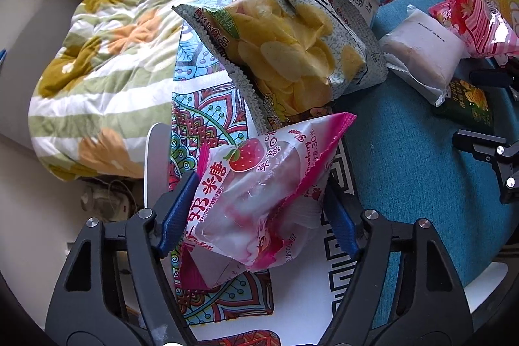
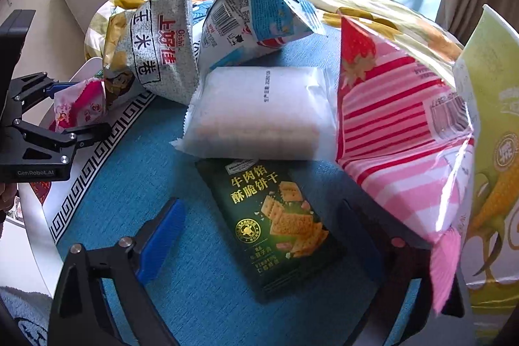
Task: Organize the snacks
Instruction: 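Grasp the green cracker packet with the right tool while the left tool grasps the pink strawberry bag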
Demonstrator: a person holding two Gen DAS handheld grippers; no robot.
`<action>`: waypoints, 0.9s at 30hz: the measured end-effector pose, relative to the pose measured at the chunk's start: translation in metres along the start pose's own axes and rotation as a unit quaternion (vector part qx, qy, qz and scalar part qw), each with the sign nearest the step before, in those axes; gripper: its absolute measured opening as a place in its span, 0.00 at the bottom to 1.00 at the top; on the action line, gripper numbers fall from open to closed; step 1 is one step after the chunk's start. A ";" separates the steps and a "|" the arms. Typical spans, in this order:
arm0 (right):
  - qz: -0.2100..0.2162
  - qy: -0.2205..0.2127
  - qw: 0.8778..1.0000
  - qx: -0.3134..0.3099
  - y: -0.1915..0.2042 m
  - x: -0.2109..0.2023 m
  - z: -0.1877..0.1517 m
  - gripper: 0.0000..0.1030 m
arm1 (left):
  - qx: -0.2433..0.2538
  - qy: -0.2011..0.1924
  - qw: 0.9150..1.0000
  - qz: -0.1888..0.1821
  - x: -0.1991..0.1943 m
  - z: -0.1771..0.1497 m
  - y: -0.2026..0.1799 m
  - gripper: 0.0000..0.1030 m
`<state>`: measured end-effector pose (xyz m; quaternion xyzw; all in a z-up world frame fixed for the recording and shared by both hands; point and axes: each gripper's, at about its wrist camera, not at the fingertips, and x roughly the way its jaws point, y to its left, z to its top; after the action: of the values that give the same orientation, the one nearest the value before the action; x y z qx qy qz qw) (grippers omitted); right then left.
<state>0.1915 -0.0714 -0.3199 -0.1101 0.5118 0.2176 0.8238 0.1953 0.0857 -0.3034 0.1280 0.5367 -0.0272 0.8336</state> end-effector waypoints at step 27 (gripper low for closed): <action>-0.009 -0.013 1.000 -0.027 0.028 -0.007 -0.005 0.40 | 0.010 0.028 0.999 -0.038 -0.018 -0.011 -0.020 0.53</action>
<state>0.1715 -0.0503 -0.3145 -0.1343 0.4940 0.2249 0.8291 0.1739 0.0674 -0.2957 0.1165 0.5639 -0.0609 0.8153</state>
